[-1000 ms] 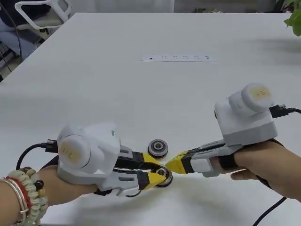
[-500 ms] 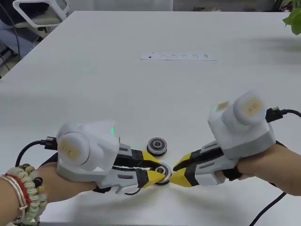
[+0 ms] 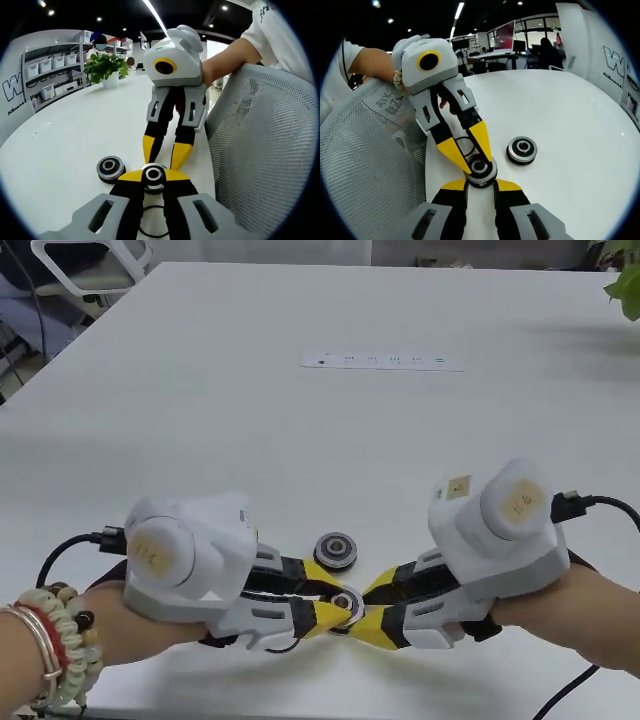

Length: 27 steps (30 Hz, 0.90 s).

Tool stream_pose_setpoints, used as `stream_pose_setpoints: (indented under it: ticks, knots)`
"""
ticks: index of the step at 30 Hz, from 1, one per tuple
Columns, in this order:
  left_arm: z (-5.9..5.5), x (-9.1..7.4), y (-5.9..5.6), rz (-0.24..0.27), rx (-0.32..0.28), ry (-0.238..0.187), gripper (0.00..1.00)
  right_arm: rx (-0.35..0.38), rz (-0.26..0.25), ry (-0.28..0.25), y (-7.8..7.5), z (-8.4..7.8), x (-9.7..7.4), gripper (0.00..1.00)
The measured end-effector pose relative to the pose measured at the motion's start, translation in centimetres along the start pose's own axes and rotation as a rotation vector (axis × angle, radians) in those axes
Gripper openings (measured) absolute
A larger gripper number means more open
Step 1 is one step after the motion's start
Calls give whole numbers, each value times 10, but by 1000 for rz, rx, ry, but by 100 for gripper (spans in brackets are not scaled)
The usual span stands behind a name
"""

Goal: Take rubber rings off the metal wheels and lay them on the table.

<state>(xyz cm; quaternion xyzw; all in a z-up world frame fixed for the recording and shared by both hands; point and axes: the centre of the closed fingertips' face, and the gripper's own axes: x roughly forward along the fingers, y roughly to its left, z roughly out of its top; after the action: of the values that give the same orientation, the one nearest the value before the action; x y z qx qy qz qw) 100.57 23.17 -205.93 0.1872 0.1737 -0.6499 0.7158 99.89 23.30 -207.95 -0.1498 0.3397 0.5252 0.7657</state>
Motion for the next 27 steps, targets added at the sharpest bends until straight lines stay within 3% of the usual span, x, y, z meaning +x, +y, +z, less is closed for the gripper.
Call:
stream_pose_setpoints:
  ticks: [3, 5, 6, 7, 12, 17, 27]
  knots:
    - [0, 0, 0, 0, 1, 2, 8, -19, -1, 0, 0, -1, -1, 15]
    - [0, 0, 0, 1, 1, 3, 8, -41, -12, 34, -2, -7, -3, 1]
    - [0, 0, 0, 0, -2, 2, 8, -49, -38, 11, -8, -4, -4, 0]
    - [0, 0, 0, 0, -1, 2, 8, -19, -11, 25, -2, -6, -3, 0]
    - [0, 0, 1, 2, -2, 2, 8, -22, -16, 22, -3, -5, -3, 0]
    - [0, 0, 1, 1, -3, 3, 8, 96, -14, 24, -4, -6, -3, 0]
    - [0, 1, 1, 5, -6, 2, 8, 259, -7, 2, -9, -4, -9, 0]
